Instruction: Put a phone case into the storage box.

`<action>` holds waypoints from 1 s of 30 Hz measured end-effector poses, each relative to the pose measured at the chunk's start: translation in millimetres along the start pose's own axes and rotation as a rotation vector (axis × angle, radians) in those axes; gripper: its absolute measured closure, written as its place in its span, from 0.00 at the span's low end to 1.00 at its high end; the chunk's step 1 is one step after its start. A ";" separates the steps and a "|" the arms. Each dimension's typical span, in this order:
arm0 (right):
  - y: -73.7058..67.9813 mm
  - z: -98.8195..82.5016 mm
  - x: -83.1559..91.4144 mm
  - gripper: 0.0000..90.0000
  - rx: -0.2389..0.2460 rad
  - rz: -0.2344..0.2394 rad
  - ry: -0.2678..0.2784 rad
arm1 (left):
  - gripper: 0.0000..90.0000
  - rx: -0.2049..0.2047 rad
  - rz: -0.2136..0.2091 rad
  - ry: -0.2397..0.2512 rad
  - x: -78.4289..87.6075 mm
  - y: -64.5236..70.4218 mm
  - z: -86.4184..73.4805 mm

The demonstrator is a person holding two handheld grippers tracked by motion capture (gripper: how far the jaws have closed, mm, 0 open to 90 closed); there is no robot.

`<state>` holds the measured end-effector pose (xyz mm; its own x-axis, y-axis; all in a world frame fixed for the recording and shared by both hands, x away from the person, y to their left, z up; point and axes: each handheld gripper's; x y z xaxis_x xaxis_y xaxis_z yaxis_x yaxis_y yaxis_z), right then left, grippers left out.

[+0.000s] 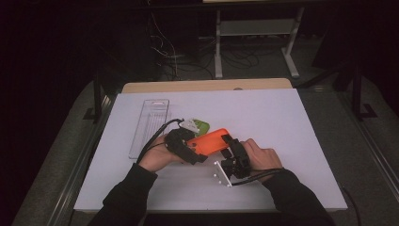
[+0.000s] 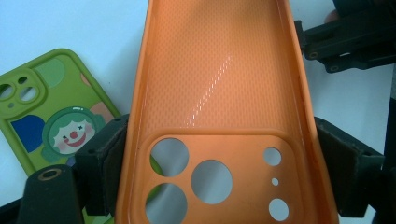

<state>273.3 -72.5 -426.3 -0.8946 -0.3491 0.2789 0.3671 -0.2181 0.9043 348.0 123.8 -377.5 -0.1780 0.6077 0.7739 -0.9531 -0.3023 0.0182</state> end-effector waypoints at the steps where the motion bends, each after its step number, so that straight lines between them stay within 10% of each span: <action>1: -0.5 0.2 0.1 0.49 0.001 0.001 0.000 | 0.18 -0.001 0.000 0.001 -0.1 0.3 0.1; 30: -7.9 7.3 1.8 0.86 0.057 0.032 -0.014 | 0.16 -0.035 0.005 0.012 -2.1 2.4 -0.8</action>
<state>266.9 -64.7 -430.6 -0.8862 -0.3424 0.3120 0.3807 -0.1545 0.9117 345.9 122.4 -379.6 -0.1851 0.6148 0.7666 -0.9601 -0.2794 -0.0077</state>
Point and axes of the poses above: each handheld gripper's, and its own axes: x roughly backward along the jaws, z roughly out of its top, y roughly to its right, and after that the axes turned 10 degrees about -x, right-handed
